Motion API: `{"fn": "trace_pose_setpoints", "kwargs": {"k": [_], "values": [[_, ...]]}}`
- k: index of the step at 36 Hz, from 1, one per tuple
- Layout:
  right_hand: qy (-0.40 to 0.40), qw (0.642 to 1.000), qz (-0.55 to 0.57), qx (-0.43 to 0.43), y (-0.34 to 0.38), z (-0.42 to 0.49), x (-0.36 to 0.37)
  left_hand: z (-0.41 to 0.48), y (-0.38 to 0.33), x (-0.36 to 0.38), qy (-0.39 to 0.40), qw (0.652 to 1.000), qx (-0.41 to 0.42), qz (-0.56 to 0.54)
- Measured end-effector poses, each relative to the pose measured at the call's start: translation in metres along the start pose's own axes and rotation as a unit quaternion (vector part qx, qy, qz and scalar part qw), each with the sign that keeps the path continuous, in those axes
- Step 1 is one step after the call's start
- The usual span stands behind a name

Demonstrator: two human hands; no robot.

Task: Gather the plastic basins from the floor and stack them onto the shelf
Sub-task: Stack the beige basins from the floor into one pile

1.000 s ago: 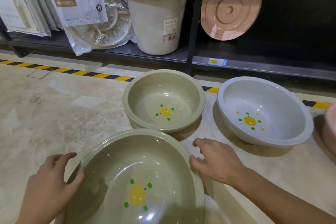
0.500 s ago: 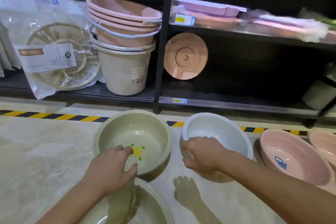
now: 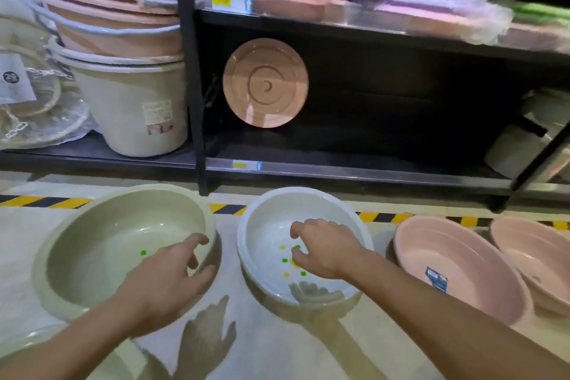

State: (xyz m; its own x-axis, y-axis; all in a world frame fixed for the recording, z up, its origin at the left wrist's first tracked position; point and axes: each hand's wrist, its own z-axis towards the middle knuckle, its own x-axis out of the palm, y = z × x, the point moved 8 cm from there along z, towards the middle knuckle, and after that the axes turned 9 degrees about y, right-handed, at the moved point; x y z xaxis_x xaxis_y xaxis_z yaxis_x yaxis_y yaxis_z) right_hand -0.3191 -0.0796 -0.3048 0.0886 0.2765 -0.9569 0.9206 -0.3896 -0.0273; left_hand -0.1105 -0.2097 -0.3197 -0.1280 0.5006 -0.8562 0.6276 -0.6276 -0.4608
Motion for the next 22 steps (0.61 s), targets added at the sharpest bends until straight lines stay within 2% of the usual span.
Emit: {"fn": "trace_pose_setpoints", "kwargs": {"k": [9, 15, 22], "values": [[-0.011, 0.999, 0.033, 0.037, -0.113, 0.014, 0.027, 0.063, -0.059, 0.039, 0.002, 1.000, -0.015, 0.013], [0.000, 0.995, 0.069, 0.069, -0.173, 0.040, 0.051, 0.098, -0.058, 0.064, 0.014, 0.998, -0.056, -0.028], [-0.006, 0.985, 0.132, 0.109, -0.224, 0.088, 0.081, 0.121, -0.034, 0.082, -0.033, 0.993, -0.102, -0.044]]}}
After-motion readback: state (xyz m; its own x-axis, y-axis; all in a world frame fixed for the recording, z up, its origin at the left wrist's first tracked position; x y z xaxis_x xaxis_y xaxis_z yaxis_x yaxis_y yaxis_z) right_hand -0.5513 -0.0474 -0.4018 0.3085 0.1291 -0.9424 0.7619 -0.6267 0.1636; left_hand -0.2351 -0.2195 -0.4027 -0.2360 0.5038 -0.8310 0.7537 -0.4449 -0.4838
